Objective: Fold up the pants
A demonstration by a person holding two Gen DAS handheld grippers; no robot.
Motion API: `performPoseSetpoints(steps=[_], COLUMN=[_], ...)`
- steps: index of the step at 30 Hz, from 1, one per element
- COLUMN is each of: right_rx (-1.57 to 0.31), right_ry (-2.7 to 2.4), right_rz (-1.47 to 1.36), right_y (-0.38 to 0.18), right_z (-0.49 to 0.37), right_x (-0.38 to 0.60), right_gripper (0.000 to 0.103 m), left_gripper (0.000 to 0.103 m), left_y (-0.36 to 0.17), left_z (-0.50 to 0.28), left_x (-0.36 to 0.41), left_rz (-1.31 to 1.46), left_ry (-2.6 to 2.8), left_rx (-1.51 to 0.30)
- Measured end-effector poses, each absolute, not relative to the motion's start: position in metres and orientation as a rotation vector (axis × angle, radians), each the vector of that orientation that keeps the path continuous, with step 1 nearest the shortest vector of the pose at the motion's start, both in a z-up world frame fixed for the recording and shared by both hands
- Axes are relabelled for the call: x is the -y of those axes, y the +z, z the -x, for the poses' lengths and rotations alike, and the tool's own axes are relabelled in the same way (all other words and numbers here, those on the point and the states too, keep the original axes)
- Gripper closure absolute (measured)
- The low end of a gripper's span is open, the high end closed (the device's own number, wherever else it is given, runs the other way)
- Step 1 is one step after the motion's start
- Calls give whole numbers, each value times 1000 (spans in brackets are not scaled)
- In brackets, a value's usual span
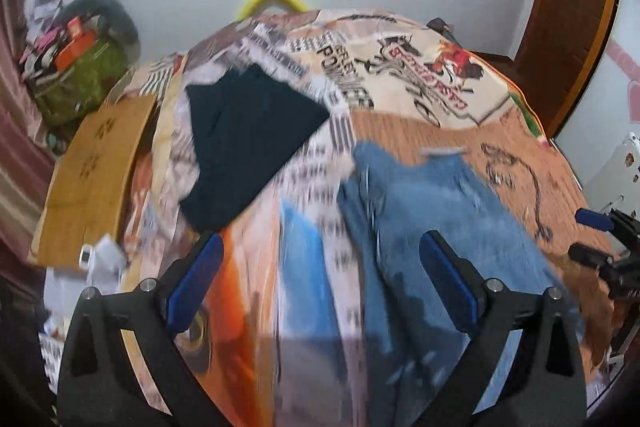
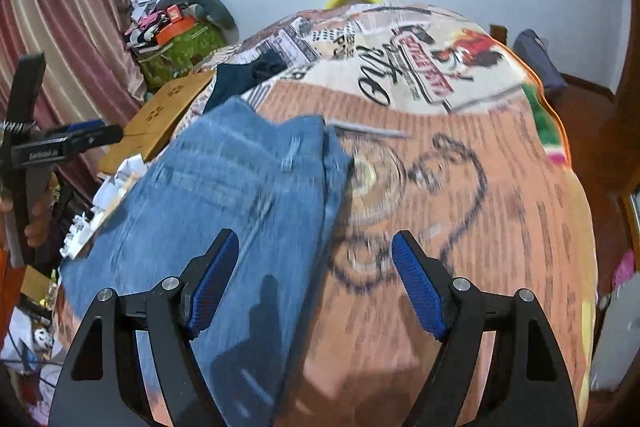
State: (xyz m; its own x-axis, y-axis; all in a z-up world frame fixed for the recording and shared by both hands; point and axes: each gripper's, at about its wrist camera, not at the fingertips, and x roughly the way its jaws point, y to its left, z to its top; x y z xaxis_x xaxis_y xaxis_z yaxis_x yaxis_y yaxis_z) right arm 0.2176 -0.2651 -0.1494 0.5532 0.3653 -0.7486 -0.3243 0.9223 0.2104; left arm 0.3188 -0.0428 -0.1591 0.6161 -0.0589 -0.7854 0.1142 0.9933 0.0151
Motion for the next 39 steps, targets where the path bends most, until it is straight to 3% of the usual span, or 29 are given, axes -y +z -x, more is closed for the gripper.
performPoseSetpoints(steps=[4, 6, 8, 14, 16, 19, 27, 35, 39], right_rx=[-899, -920, -949, -1086, -1106, -1066, -1047, -953, -952], right_ry=[421, 423, 436, 502, 546, 551, 483, 489, 547], right_rz=[-71, -86, -99, -186, -215, -130, 4, 48, 32], right_y=[-158, -165, -176, -214, -221, -219, -211, -162, -153], right_z=[-259, -279, -300, -343, -347, -341, -332, -299, -277], right_x=[256, 251, 244, 228, 226, 219, 208, 216, 207], right_gripper=[28, 30, 39, 70, 81, 85, 85, 79, 62], left_gripper=[3, 10, 28, 61, 63, 65, 63, 60, 58], left_y=[-172, -182, -199, -237, -243, -248, -255, -193, -184], left_z=[-364, -380, -396, -415, -416, -414, -420, -386, -365], left_x=[52, 58, 66, 78, 81, 81, 73, 63, 75], left_rz=[-26, -21, -36, 21, 4, -26, 9, 55, 18], left_ry=[-136, -159, -180, -314, -309, -295, -245, -261, -296], left_rx=[-925, -946, -995, -1112, -1114, -1096, -1127, -1042, -1046])
